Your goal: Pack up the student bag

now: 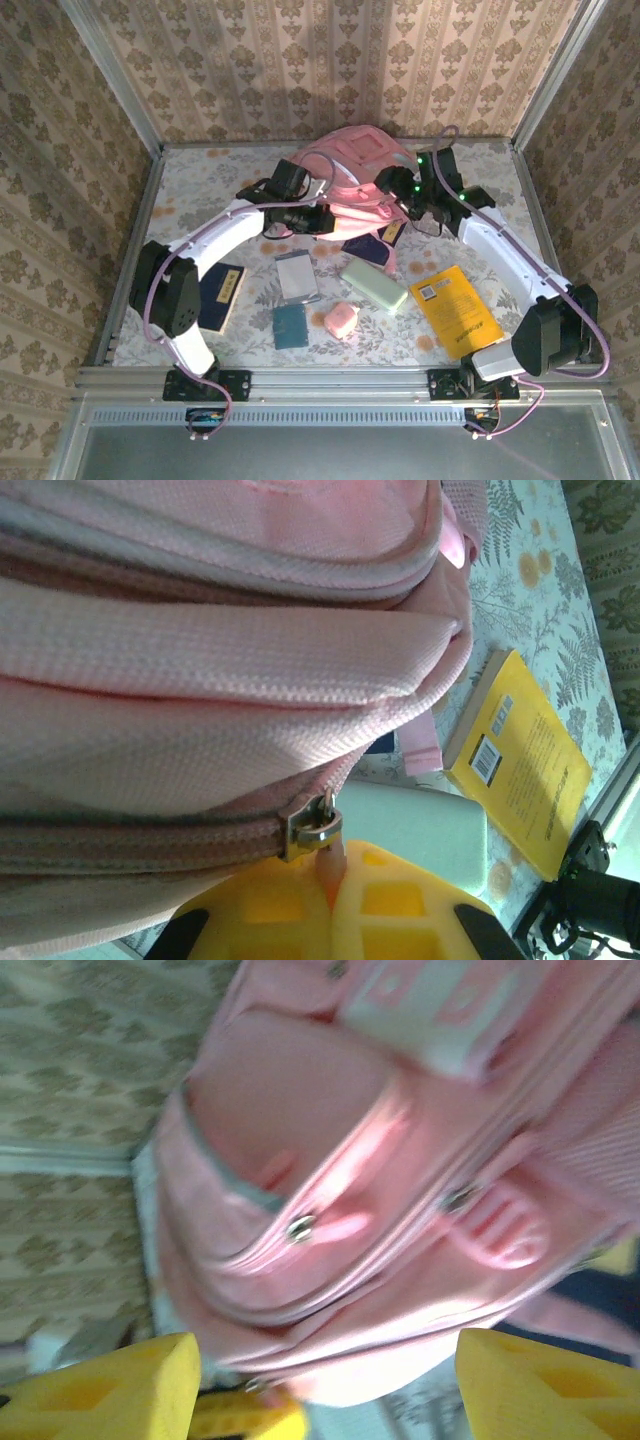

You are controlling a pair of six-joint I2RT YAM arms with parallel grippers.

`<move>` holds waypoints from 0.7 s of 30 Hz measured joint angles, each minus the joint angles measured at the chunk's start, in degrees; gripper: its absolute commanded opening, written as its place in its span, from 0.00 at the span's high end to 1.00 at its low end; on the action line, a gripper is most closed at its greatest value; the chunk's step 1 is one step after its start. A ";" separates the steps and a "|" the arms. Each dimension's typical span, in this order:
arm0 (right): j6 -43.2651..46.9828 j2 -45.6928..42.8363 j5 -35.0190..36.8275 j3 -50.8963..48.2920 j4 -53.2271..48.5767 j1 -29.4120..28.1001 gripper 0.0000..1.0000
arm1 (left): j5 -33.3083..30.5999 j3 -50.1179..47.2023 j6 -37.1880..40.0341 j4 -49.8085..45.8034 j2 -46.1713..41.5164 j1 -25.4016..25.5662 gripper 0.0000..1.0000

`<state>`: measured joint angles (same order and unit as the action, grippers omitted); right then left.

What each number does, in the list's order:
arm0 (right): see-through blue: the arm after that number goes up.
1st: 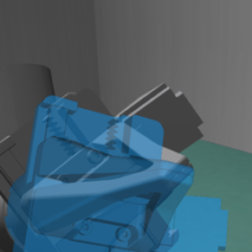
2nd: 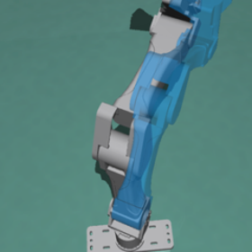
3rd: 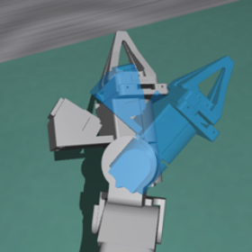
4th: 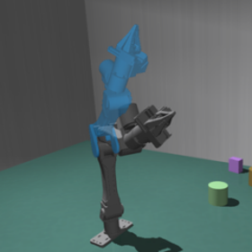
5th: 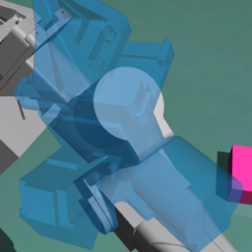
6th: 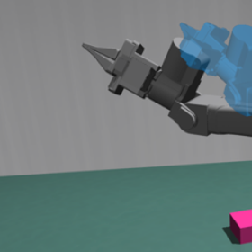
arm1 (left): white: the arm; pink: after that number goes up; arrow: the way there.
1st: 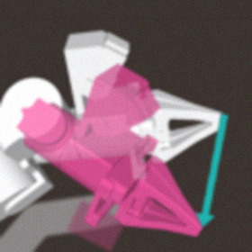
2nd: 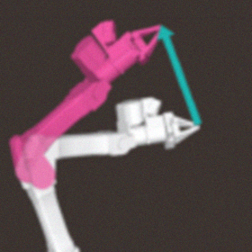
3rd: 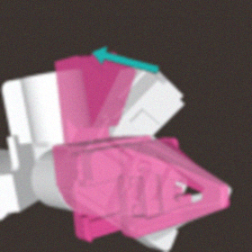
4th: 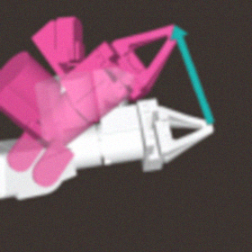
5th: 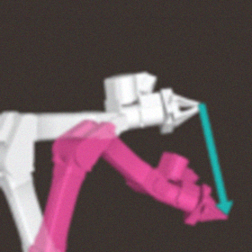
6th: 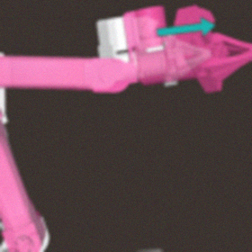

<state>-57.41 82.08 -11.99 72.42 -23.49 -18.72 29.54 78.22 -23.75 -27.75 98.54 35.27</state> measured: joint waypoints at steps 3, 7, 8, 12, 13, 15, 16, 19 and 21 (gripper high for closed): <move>-5.44 0.02 -4.17 -2.32 4.44 -2.29 0.30 | -0.37 0.94 0.00 -0.13 0.00 0.72 1.00; -13.51 0.66 -7.65 -6.12 10.32 -5.05 0.32 | -0.94 1.40 0.00 -0.09 0.00 1.44 1.00; -15.06 1.11 -8.31 -6.73 11.69 -5.46 0.32 | -1.03 1.40 0.00 -0.11 0.00 1.60 1.00; -20.48 4.33 -9.49 -8.28 17.03 -6.29 0.32 | -1.77 1.42 0.02 -0.13 0.00 2.60 1.00; -21.22 4.87 -9.44 -8.48 17.77 -6.29 0.33 | -1.95 1.42 0.02 -0.11 0.00 2.93 1.00; -22.40 5.57 -8.85 -8.66 19.15 -6.29 0.34 | -2.19 1.44 0.02 -0.11 0.00 3.37 1.00; -22.75 5.86 -8.55 -8.66 19.96 -6.29 0.36 | -2.34 1.42 -0.04 -0.11 0.00 3.63 1.00; -24.04 7.39 -8.11 -8.63 22.05 -6.29 0.53 | -3.02 1.44 0.02 -0.09 0.00 3.65 1.00; -24.81 9.14 -8.00 -8.57 22.49 -6.32 0.68 | -3.61 1.44 0.04 -0.15 0.00 3.67 1.00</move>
<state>-82.21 91.22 -19.99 63.86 -0.99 -25.04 25.93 79.66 -23.70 -27.90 98.54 38.94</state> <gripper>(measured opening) 0.450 0.060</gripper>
